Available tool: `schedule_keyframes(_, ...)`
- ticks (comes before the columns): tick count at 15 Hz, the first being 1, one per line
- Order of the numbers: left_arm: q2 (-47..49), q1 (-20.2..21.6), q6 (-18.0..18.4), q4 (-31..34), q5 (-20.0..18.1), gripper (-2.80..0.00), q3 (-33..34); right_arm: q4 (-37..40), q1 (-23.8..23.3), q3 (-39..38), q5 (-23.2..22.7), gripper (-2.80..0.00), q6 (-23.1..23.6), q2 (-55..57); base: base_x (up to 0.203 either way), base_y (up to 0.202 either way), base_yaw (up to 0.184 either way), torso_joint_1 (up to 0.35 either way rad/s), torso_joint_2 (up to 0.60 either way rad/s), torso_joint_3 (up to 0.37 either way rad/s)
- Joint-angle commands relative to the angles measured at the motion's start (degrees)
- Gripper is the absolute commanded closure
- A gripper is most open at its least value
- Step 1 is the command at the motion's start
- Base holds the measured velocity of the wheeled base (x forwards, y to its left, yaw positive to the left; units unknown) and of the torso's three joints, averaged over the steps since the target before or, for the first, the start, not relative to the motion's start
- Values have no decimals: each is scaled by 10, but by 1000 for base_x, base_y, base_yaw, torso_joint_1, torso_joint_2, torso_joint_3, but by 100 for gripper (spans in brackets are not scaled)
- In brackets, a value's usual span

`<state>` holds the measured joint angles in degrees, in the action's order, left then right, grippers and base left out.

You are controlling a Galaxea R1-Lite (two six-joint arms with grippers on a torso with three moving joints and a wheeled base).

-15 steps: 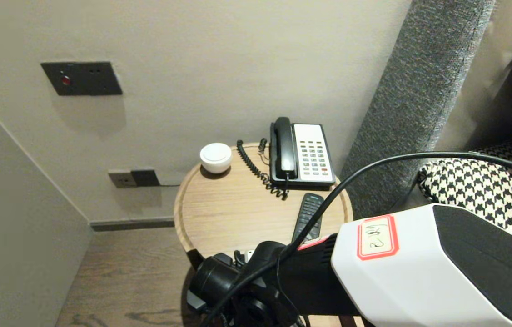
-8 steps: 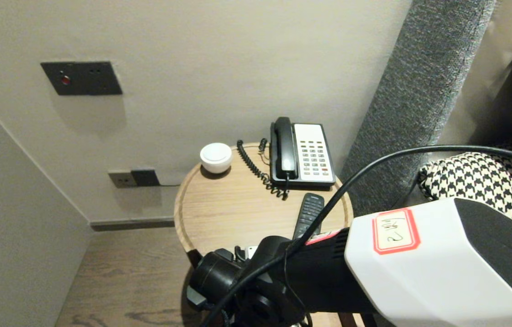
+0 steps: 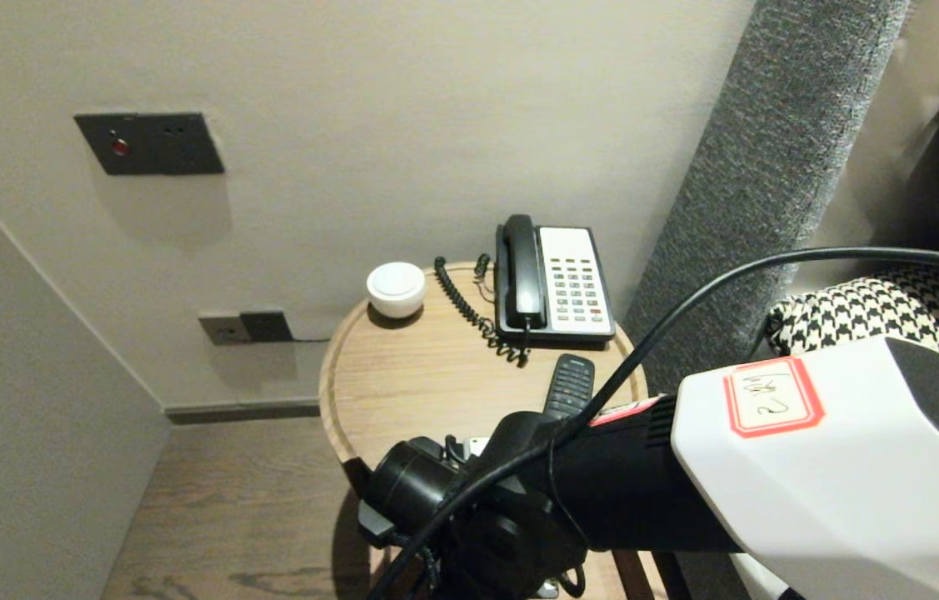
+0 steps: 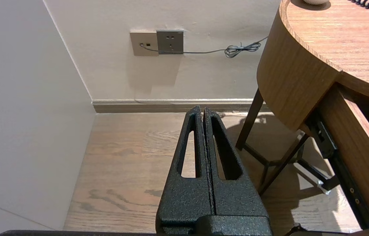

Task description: Take the remote control out of the drawer one by one and place them on the table

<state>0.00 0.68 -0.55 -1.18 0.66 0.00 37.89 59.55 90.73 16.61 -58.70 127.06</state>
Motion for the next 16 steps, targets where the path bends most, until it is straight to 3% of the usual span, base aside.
schedule_keyframes(1,-1,0,0,0,0,0,0,2,-16,-1,-33,0,-15,-8,0,0,0,0,0,0)
schedule_keyframes(3,-1,0,0,0,0,0,0,2,-29,0,-85,0,-35,-24,0,0,0,0,0,0)
schedule_keyframes(7,-1,0,0,0,0,0,0,3,-38,-5,-133,0,-62,-49,0,0,0,0,0,0)
schedule_keyframes(16,-1,1,0,0,0,0,0,3,-37,-58,-137,0,-105,-74,0,0,0,0,0,0)
